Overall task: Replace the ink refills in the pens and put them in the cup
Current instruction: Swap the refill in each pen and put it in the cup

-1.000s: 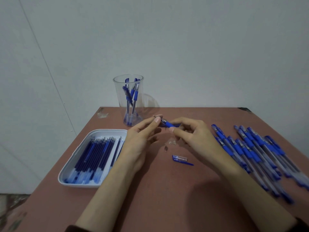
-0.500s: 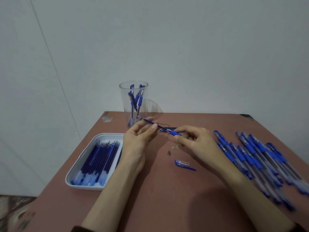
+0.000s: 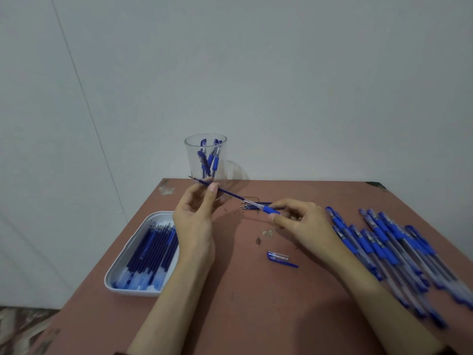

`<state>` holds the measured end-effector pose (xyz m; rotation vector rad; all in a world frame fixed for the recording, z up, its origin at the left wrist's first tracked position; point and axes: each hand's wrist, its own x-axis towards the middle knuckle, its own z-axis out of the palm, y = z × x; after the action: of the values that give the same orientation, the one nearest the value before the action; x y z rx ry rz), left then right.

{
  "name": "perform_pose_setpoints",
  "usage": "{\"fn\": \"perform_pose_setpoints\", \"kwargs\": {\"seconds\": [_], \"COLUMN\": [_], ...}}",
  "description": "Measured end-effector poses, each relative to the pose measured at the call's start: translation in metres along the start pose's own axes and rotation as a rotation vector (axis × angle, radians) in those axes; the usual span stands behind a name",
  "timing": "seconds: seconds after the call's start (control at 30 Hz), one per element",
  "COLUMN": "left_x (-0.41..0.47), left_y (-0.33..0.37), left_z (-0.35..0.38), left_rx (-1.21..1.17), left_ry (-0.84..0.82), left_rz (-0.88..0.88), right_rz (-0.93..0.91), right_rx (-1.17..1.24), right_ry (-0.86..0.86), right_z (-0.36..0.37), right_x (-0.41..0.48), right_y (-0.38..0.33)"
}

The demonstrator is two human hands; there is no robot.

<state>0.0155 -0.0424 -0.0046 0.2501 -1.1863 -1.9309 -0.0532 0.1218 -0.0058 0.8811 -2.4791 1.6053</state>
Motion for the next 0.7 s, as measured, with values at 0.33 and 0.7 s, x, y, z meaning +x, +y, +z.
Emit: {"fn": "perform_pose_setpoints", "kwargs": {"seconds": [0.33,0.7], "left_x": [0.007,0.067], "left_y": [-0.010,-0.042], "left_z": [0.008,0.069], "left_rx": [0.396,0.779], "left_ry": [-0.093,-0.316], "left_rz": [0.128,0.078], "right_rz": [0.030,-0.036], "right_rx": [-0.081,-0.117], "right_ry": [0.272,0.391], "right_z": [-0.013,-0.020], "right_x": [0.013,0.014], "right_y": [0.014,0.011]}}
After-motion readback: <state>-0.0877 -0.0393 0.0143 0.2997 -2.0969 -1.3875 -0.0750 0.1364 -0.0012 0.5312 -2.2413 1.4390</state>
